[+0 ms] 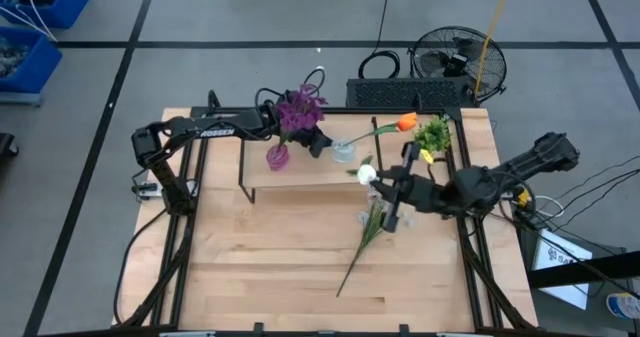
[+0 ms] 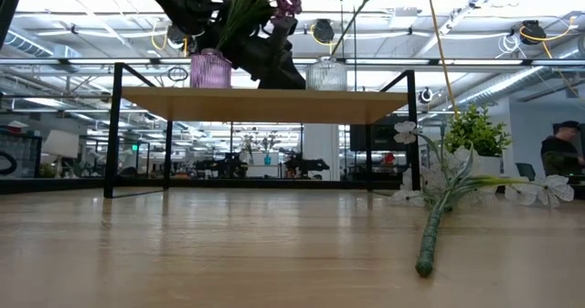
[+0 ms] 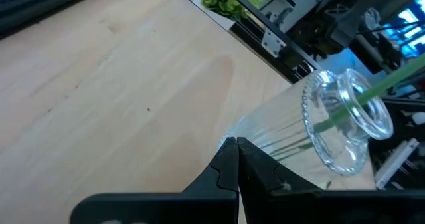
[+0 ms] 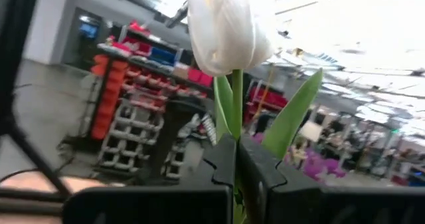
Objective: Pick and place flowers into a vace then onto a shelf
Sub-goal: Put the white flower into the transparent vase on the shelf
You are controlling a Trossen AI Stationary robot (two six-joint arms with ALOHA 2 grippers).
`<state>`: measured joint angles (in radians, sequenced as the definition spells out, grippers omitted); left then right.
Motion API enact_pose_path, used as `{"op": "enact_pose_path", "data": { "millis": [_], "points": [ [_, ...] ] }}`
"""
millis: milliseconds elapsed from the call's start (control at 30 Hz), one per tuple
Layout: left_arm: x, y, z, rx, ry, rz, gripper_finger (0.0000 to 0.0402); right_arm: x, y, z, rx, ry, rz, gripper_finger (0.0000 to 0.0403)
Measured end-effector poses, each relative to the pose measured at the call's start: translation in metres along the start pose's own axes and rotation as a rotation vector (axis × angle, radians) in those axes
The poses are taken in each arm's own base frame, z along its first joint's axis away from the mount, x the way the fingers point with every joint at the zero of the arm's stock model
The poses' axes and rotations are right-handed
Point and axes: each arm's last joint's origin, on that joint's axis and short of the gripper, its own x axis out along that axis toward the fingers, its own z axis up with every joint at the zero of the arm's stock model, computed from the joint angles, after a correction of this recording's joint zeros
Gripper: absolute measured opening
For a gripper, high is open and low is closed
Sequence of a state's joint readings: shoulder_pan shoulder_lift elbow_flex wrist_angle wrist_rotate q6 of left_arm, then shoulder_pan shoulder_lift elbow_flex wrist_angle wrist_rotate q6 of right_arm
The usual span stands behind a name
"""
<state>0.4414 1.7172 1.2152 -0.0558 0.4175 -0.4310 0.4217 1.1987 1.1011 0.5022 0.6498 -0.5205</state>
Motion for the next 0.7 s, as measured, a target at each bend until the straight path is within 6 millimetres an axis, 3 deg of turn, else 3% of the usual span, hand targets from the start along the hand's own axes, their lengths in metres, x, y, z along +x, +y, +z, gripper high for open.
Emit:
{"op": "enact_pose_path", "data": {
  "millis": [367,533,700],
  "points": [
    [-0.003,-0.007,0.002,-0.003,-0.057,0.074,0.0000,0.032,-0.013,-0.029,-0.098,0.064,-0.123,0.0000],
    [-0.027,-0.015,0.014,0.047,-0.163,0.159,0.0000,0.041,-0.019,-0.040,-0.119,0.099,-0.154,0.0000],
    [-0.065,-0.028,0.028,0.083,-0.281,0.219,0.0000,0.046,-0.025,-0.046,-0.136,0.118,-0.179,0.0000]
  ]
}}
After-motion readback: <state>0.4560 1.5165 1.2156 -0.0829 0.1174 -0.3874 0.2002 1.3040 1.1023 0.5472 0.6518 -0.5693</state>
